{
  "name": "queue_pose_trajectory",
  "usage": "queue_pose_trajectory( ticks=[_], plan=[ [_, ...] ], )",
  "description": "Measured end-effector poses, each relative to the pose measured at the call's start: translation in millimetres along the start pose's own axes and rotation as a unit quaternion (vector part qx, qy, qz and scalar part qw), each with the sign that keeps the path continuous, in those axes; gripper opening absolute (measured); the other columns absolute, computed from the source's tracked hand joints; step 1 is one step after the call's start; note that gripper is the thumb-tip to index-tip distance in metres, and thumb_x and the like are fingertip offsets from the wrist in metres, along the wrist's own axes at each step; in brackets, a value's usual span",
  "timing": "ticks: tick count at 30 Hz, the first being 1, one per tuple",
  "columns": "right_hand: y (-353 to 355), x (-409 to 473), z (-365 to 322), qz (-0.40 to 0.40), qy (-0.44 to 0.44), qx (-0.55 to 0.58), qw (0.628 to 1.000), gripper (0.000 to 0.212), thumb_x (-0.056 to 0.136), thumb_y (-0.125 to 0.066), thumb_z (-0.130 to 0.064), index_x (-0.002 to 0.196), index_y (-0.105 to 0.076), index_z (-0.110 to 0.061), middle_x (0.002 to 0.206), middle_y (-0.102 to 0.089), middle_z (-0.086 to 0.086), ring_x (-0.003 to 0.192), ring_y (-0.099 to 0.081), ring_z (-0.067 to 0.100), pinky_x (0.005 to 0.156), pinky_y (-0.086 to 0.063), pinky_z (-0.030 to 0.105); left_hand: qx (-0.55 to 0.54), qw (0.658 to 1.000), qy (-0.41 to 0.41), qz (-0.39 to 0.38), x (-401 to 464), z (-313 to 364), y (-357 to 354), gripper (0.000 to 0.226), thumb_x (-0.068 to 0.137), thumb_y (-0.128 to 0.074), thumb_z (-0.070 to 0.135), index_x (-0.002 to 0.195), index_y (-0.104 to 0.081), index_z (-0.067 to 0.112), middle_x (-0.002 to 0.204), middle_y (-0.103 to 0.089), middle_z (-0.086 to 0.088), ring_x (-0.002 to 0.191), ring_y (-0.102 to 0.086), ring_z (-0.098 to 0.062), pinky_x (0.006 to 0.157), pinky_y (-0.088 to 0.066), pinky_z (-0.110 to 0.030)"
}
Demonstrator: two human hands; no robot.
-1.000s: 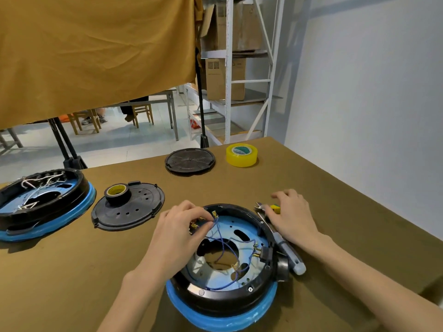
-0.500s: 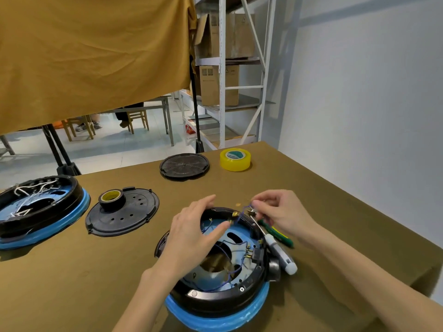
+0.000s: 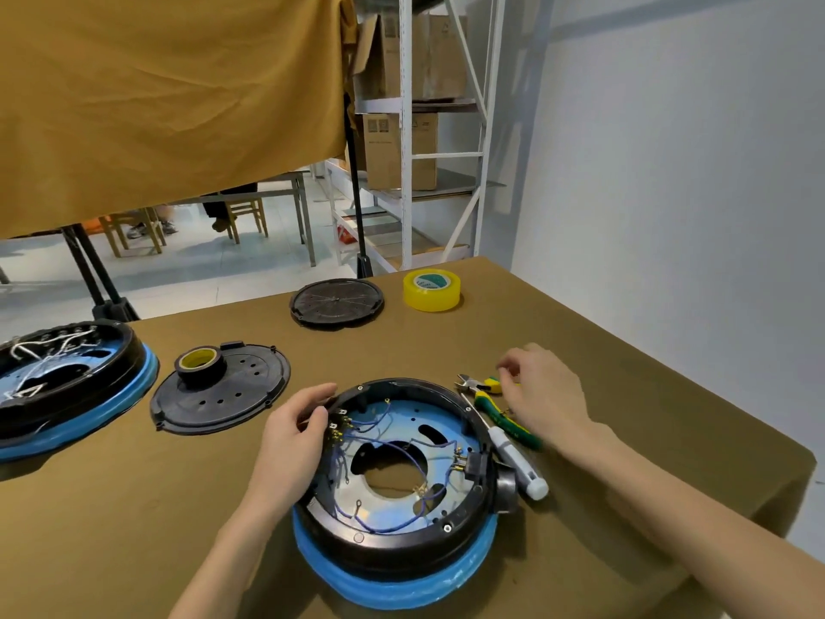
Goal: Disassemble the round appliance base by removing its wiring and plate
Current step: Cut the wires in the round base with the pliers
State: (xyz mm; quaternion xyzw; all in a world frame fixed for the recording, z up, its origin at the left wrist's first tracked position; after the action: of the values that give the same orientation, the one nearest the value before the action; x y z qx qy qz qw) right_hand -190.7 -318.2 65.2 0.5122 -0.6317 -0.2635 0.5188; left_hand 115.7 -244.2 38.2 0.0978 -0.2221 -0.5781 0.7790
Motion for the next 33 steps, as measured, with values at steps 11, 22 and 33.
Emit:
queue_pose_trajectory(
  ticks=[11,22,33],
  plan=[
    [-52,-18,-154,-0.186,0.206,0.035,0.96,0.032,0.1,-0.052,-0.037,0.098,-0.074,-0.013,0.096,-0.067,0.005,0.087,-0.064,0.026,0.075,-0.055,0.041,-0.085,0.995,0.044,0.008,-7,-16,6,0.037,0.106,-0.044,0.005,0.128,-0.068,0.023,0.119,-0.068,0.016,0.115,-0.059,0.005,0.08,-0.045,-0.002],
    [-61,-14,-141,-0.186,0.202,0.134,0.952,0.019,0.097,-0.064,-0.032,0.099,-0.08,-0.021,0.086,-0.067,-0.011,0.082,-0.061,0.012,0.076,-0.049,0.033,-0.099,0.994,0.048,0.001,-8,-20,6,0.033,0.108,-0.043,0.011,0.125,-0.067,0.025,0.115,-0.069,0.015,0.101,-0.062,0.012,0.076,-0.047,-0.004],
    [-61,-12,-144,-0.158,0.175,0.178,0.955,0.015,0.093,-0.071,-0.029,0.093,-0.081,-0.018,0.083,-0.075,-0.007,0.073,-0.063,0.005,0.069,-0.047,0.017,-0.107,0.993,0.044,0.01,-9,-19,2,0.034,0.108,-0.041,0.008,0.123,-0.066,0.025,0.115,-0.068,0.015,0.099,-0.06,0.016,0.074,-0.045,-0.001]
  ],
)
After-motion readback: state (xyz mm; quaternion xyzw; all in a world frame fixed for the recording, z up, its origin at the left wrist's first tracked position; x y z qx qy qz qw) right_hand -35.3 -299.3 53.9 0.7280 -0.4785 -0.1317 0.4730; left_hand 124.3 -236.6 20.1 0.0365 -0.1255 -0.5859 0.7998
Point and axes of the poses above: each hand's wrist, its own x-axis towards the middle knuckle, its own y-axis out of the back of the hand, z = x × y, the point moved 3 cm from there along x, towards the middle knuckle
